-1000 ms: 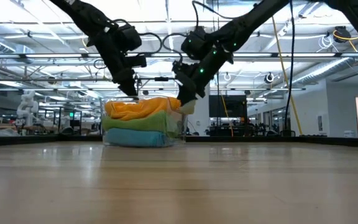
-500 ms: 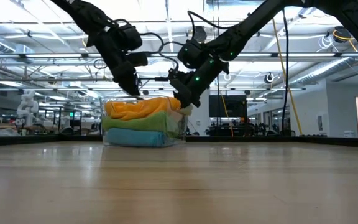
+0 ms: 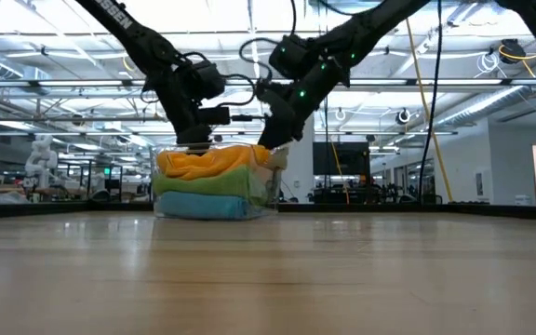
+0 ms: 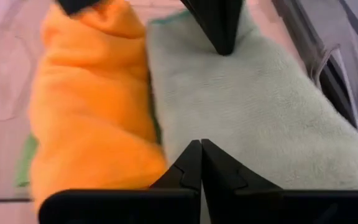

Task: Fold microfiber towels
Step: Put the folded light green towel into the bin, then fold the gray towel

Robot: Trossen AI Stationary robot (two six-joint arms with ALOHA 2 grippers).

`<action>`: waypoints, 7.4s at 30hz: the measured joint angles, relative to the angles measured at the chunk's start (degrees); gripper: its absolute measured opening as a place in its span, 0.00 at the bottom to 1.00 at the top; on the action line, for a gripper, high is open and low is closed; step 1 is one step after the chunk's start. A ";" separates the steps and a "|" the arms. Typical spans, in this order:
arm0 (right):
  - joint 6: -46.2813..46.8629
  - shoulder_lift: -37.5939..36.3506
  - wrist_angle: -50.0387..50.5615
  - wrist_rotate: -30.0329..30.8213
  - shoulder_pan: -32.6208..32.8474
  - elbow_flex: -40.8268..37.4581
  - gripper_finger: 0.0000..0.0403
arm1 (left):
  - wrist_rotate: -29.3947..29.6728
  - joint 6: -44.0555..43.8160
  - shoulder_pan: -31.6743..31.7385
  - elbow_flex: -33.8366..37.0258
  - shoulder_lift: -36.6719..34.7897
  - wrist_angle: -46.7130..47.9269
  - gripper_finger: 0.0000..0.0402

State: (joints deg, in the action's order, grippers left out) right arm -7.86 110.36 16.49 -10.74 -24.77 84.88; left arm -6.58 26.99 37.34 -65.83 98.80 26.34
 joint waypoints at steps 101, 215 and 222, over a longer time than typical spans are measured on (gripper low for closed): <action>-2.51 -16.08 18.82 -2.83 3.72 -9.72 0.00 | -5.70 -3.14 -4.56 0.97 -13.34 15.88 0.05; 36.01 -43.24 -10.49 18.27 56.27 -58.16 0.00 | 35.09 -48.66 -55.40 29.57 -10.88 -53.64 0.05; 28.97 -44.32 -10.26 21.34 55.76 -52.47 0.00 | 34.34 -48.80 -55.52 29.53 -10.88 -54.58 0.05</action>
State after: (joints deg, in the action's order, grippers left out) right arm 21.12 66.05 6.22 10.59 30.98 32.41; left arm 27.76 -21.81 -18.18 -36.29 87.92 -28.24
